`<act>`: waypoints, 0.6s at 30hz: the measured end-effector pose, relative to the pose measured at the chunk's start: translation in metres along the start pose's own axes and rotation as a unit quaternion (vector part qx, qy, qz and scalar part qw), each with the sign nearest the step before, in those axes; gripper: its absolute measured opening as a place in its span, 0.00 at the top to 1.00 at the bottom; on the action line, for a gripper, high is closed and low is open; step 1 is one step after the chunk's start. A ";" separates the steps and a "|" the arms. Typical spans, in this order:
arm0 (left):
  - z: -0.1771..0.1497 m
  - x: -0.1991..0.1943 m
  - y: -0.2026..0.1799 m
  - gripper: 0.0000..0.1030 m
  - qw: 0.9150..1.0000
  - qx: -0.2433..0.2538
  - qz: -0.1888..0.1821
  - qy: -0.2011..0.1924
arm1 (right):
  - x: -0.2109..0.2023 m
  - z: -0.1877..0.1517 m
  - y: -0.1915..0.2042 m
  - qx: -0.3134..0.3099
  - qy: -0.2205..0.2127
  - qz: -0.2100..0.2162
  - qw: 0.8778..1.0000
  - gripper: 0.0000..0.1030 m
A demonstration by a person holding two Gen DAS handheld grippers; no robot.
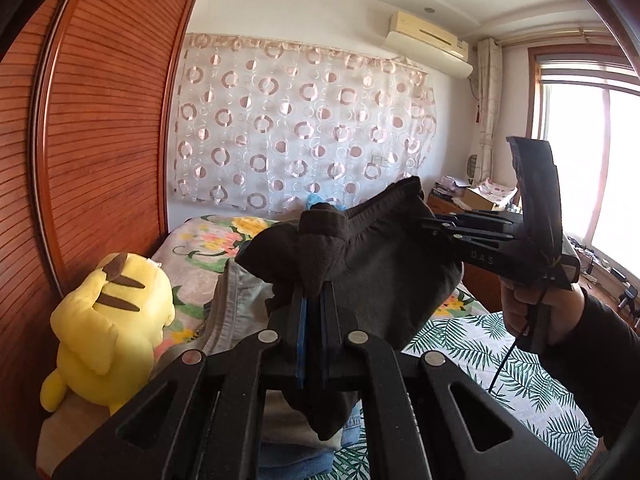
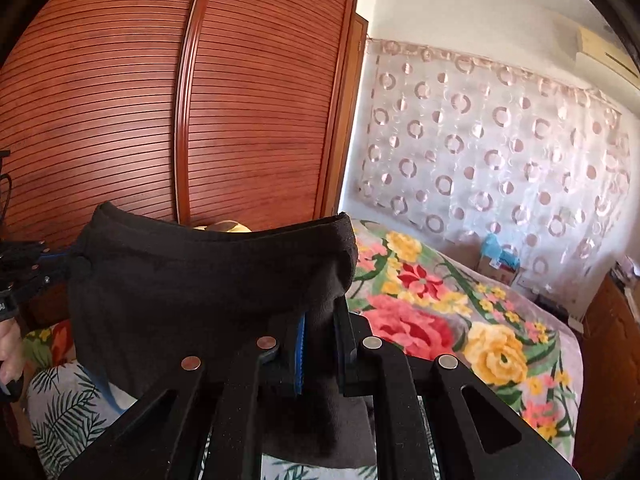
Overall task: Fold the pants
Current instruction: 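Carry the held pants with both tools over the jeans stack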
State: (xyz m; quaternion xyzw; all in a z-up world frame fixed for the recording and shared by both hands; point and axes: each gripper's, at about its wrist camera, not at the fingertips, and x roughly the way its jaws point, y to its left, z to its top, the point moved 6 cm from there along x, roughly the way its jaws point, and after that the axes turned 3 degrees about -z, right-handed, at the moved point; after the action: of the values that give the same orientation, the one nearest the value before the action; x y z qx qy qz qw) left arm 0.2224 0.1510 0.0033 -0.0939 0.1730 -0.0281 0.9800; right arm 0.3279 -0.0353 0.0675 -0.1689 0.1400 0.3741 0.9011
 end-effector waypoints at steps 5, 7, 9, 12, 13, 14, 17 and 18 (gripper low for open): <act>-0.011 0.006 0.013 0.94 1.000 -0.023 0.011 0.006 | 0.020 0.002 0.002 -0.029 -0.002 0.008 1.000 0.89; -0.015 0.007 0.018 0.94 0.999 -0.039 0.014 0.006 | 0.032 0.004 0.004 -0.039 0.001 0.012 0.999 0.89; -0.017 0.004 0.020 0.94 0.998 -0.057 0.010 -0.002 | 0.044 0.007 0.007 -0.051 0.005 0.016 0.999 0.89; -0.019 0.003 0.020 0.94 0.998 -0.063 0.014 -0.004 | 0.061 0.015 0.011 -0.064 0.009 0.029 0.997 0.89; -0.020 0.002 0.020 0.94 0.998 -0.067 0.014 -0.003 | 0.067 0.018 0.013 -0.068 0.010 0.035 0.997 0.89; -0.021 0.002 0.020 0.94 0.997 -0.073 0.015 -0.001 | 0.072 0.020 0.015 -0.072 0.012 0.040 0.997 0.89; -0.028 0.002 0.024 0.94 0.996 -0.081 0.024 0.008 | 0.087 0.027 0.021 -0.086 0.016 0.057 0.995 0.89; -0.030 0.002 0.024 0.94 0.996 -0.080 0.027 0.011 | 0.091 0.027 0.022 -0.088 0.018 0.060 0.994 0.89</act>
State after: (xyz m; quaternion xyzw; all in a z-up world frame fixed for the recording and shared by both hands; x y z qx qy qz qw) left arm 0.2148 0.1693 -0.0294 -0.1673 0.1875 0.0114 0.9678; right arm 0.3772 0.0473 0.0535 -0.2451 0.1327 0.4356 0.8559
